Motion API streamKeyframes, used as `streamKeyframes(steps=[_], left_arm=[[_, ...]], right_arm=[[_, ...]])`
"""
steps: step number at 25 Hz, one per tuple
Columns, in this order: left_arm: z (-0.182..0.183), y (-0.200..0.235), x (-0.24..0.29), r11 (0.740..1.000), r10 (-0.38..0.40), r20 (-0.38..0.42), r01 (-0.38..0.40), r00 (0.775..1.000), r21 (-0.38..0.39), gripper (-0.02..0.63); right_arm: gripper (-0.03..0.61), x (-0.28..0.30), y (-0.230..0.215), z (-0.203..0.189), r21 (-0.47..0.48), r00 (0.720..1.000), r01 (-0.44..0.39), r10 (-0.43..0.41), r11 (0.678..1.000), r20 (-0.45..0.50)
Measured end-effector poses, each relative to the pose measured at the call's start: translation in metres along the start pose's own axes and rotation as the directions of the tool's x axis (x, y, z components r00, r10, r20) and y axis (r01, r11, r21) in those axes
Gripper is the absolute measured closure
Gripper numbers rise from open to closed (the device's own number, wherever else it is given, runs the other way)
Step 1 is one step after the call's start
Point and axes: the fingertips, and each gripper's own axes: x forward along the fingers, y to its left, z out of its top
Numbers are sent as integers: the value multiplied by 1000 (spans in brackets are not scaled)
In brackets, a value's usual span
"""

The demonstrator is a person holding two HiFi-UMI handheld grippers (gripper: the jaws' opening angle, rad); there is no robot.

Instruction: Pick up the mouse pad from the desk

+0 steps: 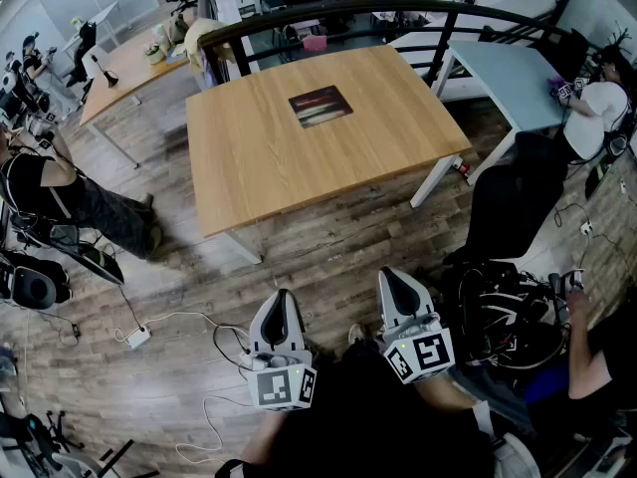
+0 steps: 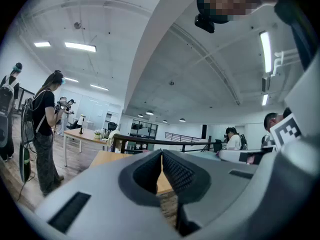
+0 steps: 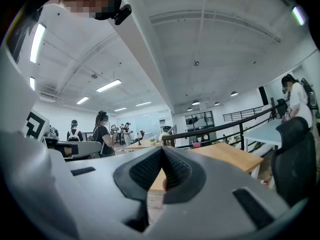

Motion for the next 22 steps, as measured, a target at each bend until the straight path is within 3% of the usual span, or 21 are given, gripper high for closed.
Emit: streamKeyframes(steps=[22], left_arm=[[-17, -58, 21, 999, 47, -4, -47, 999, 0, 587]], right_arm=[[548, -16, -54, 1, 21, 998, -69, 69, 997, -4]])
